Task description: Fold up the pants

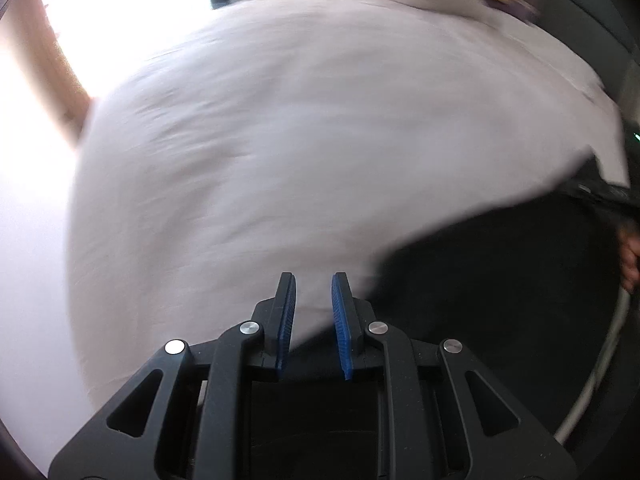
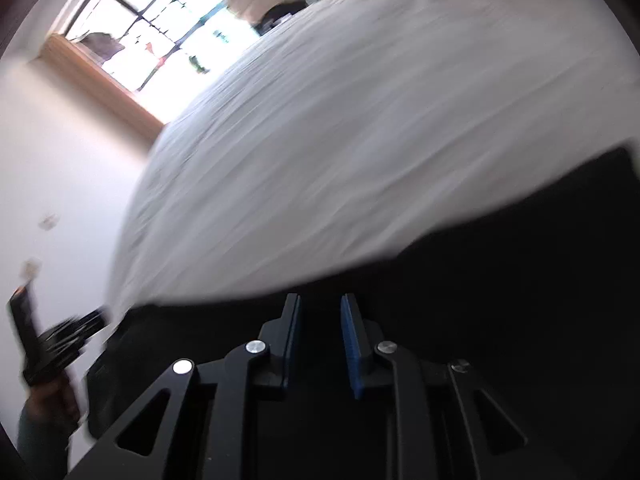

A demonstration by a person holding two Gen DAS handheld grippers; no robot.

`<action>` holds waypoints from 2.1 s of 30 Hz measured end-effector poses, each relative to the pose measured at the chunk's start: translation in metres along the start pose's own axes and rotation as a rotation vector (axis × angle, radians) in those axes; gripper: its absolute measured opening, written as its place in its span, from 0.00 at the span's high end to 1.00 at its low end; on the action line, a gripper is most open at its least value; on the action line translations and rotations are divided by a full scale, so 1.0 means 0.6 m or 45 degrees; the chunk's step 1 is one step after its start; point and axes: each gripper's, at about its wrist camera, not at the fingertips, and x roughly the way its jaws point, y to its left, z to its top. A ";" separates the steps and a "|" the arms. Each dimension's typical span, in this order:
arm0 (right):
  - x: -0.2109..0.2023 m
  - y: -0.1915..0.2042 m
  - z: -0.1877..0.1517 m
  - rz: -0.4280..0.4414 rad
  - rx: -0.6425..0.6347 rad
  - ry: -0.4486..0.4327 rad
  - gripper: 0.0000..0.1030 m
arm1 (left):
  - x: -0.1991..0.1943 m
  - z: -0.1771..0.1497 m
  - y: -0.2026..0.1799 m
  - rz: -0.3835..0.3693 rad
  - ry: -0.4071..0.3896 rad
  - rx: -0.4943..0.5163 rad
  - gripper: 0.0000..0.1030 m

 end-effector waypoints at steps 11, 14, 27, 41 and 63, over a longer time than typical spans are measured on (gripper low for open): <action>0.020 0.135 -0.106 0.397 -0.180 0.238 0.46 | 0.055 -0.065 -0.107 -0.403 0.126 0.112 0.83; 0.043 0.086 -0.104 0.413 -0.091 0.235 0.83 | 0.070 -0.063 -0.068 -0.554 0.115 -0.033 0.83; -0.133 -0.082 -0.117 0.255 0.178 -0.047 0.33 | -0.057 -0.200 -0.056 -0.432 0.061 -0.087 0.83; -0.143 -0.076 -0.129 -0.159 0.152 0.035 0.42 | -0.112 -0.342 -0.005 -0.493 0.000 -0.306 0.83; -0.152 -0.079 -0.137 -0.032 0.342 -0.131 0.28 | -0.156 -0.355 -0.018 -0.513 -0.090 -0.485 0.83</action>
